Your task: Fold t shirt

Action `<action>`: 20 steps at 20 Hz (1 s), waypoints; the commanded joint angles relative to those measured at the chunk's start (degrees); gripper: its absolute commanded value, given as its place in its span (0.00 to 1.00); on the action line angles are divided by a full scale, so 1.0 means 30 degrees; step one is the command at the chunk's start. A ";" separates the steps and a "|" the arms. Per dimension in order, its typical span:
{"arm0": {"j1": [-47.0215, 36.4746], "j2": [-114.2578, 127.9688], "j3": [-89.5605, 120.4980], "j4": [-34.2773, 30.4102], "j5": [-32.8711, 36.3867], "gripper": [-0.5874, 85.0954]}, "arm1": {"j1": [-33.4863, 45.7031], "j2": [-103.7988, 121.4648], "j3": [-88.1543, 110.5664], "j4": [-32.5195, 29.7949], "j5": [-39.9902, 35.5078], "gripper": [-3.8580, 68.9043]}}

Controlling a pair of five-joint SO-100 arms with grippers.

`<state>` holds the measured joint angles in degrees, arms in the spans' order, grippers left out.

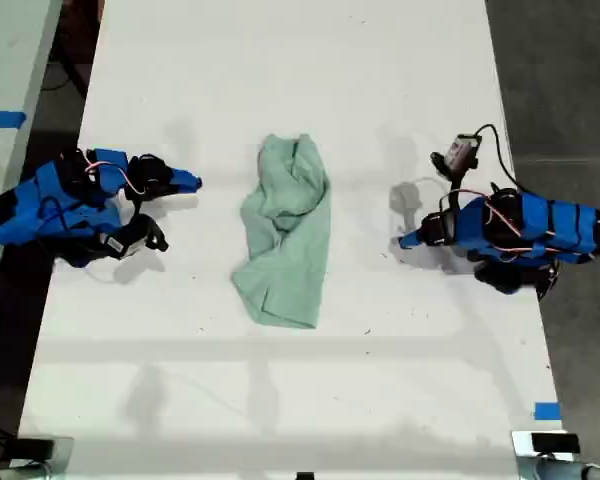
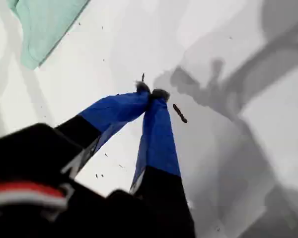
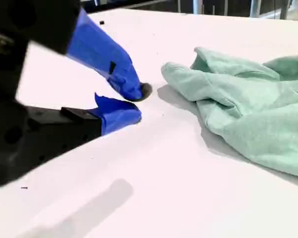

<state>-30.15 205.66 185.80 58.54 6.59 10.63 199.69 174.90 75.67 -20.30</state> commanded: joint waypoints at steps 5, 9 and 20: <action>0.1963 -1.8867 -2.4170 1.0020 -0.1172 0.00 | -0.1611 -1.8340 -2.1445 0.6855 0.3340 0.05; 0.3047 -2.1035 -2.5430 1.0107 -0.2139 0.00 | -0.2578 -2.1914 -2.5283 0.7471 0.3369 0.05; 1.2100 -3.3838 -3.3984 0.9873 -0.9229 0.16 | -0.6475 -3.8467 -3.8320 0.6650 0.4043 0.05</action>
<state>3.25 109.07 91.05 88.95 -18.37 -6.94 89.74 69.61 97.38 -8.96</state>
